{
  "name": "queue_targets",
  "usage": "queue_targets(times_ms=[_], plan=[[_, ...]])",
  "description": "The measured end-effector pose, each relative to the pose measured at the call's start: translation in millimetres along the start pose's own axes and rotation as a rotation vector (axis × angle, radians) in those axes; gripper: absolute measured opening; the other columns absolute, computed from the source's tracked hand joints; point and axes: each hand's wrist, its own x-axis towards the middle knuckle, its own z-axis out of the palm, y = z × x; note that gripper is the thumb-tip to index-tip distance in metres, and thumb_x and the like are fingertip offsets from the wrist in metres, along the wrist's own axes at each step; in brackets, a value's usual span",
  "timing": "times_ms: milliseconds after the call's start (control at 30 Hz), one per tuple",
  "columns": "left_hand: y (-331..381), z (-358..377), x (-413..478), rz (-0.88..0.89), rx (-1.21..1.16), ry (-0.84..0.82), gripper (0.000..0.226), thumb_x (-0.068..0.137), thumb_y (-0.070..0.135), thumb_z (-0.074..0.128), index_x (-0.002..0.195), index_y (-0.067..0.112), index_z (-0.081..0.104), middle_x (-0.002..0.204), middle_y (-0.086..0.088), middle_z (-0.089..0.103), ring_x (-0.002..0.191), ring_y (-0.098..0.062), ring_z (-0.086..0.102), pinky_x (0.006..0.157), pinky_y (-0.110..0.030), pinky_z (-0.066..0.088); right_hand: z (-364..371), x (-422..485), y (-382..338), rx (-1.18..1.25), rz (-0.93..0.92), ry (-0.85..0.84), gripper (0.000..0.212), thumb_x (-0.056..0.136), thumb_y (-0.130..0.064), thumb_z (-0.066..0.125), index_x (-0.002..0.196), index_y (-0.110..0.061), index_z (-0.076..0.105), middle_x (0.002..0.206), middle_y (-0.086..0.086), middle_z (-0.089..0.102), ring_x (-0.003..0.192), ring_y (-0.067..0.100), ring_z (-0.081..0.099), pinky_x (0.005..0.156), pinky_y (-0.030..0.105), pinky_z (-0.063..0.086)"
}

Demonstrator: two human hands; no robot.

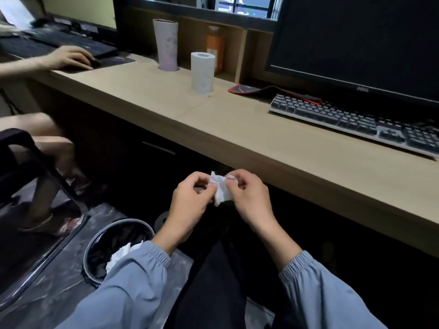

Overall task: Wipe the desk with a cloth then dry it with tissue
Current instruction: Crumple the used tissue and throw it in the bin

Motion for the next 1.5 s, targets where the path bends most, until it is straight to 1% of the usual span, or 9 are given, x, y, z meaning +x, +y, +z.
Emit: queue_targets(times_ms=[167,267,400,567,700,833,1100,1300,1500], plan=[[-20,-18,1,-0.052,-0.028,-0.005,0.008,0.097,0.017,0.072,0.094,0.023,0.076,0.086,0.002,0.078,0.079,-0.015,0.074,0.076,-0.036,0.057,43,1,-3,0.267,0.159,-0.125,0.019,0.092,-0.02,0.058,0.091,-0.023,0.077,0.087,-0.003,0.078,0.082,0.019,0.075,0.085,0.05,0.06],[-32,-38,1,-0.104,-0.049,0.021,0.013,0.098,0.019,0.07,0.095,0.028,0.078,0.092,0.006,0.079,0.088,-0.01,0.074,0.078,-0.026,0.055,63,1,-1,0.411,0.196,-0.241,0.038,0.095,-0.003,0.042,0.103,-0.015,0.077,0.096,0.007,0.079,0.089,0.026,0.076,0.089,0.05,0.061],[-47,-66,-5,-0.129,-0.07,-0.021,0.01,0.095,0.021,0.077,0.105,0.022,0.077,0.095,-0.004,0.08,0.094,-0.025,0.076,0.086,-0.043,0.058,89,2,8,0.338,0.063,-0.354,0.03,0.096,-0.002,0.059,0.108,-0.023,0.076,0.103,0.002,0.077,0.095,0.021,0.075,0.089,0.046,0.061],[-71,-97,-6,-0.191,-0.108,0.087,0.019,0.094,0.004,0.073,0.107,0.018,0.076,0.096,-0.005,0.079,0.089,-0.018,0.074,0.084,-0.034,0.055,125,4,15,0.25,-0.015,-0.418,0.023,0.092,-0.013,0.073,0.111,-0.027,0.074,0.103,-0.004,0.074,0.094,0.012,0.07,0.082,0.031,0.059],[-92,-119,-7,-0.266,-0.157,0.149,0.037,0.09,0.004,0.078,0.122,0.017,0.065,0.098,-0.013,0.078,0.09,-0.026,0.074,0.082,-0.037,0.055,154,3,19,0.274,-0.014,-0.504,0.018,0.091,-0.023,0.077,0.108,-0.028,0.075,0.102,-0.003,0.076,0.096,0.016,0.072,0.09,0.044,0.059],[-116,-141,-11,-0.3,-0.128,0.116,0.032,0.092,0.01,0.078,0.122,0.019,0.072,0.11,-0.015,0.073,0.093,-0.028,0.073,0.077,-0.035,0.061,181,1,26,0.32,0.041,-0.532,0.015,0.089,-0.017,0.076,0.101,-0.026,0.077,0.098,0.002,0.077,0.091,0.023,0.074,0.087,0.052,0.059],[-154,-172,-24,-0.384,-0.086,0.28,0.013,0.092,-0.01,0.07,0.101,-0.001,0.07,0.088,-0.017,0.075,0.075,-0.02,0.073,0.065,-0.026,0.06,239,-11,36,0.325,0.146,-0.638,0.02,0.09,-0.003,0.07,0.1,-0.018,0.078,0.095,0.005,0.077,0.088,0.027,0.074,0.086,0.041,0.061],[-202,-197,-17,-0.482,-0.032,0.52,0.011,0.095,-0.001,0.069,0.095,0.009,0.074,0.096,-0.017,0.075,0.075,-0.018,0.072,0.077,-0.037,0.063,277,-11,42,0.285,0.281,-0.655,0.022,0.093,-0.003,0.06,0.098,-0.016,0.078,0.088,0.008,0.078,0.072,0.012,0.072,0.078,0.029,0.06],[-232,-207,-12,-0.588,0.003,0.551,0.018,0.097,-0.001,0.063,0.112,0.008,0.069,0.098,-0.009,0.071,0.079,-0.017,0.067,0.084,-0.043,0.063,306,-9,43,0.19,0.281,-0.711,0.018,0.093,-0.005,0.06,0.097,-0.014,0.076,0.089,0.006,0.078,0.075,0.015,0.073,0.084,0.037,0.063]])
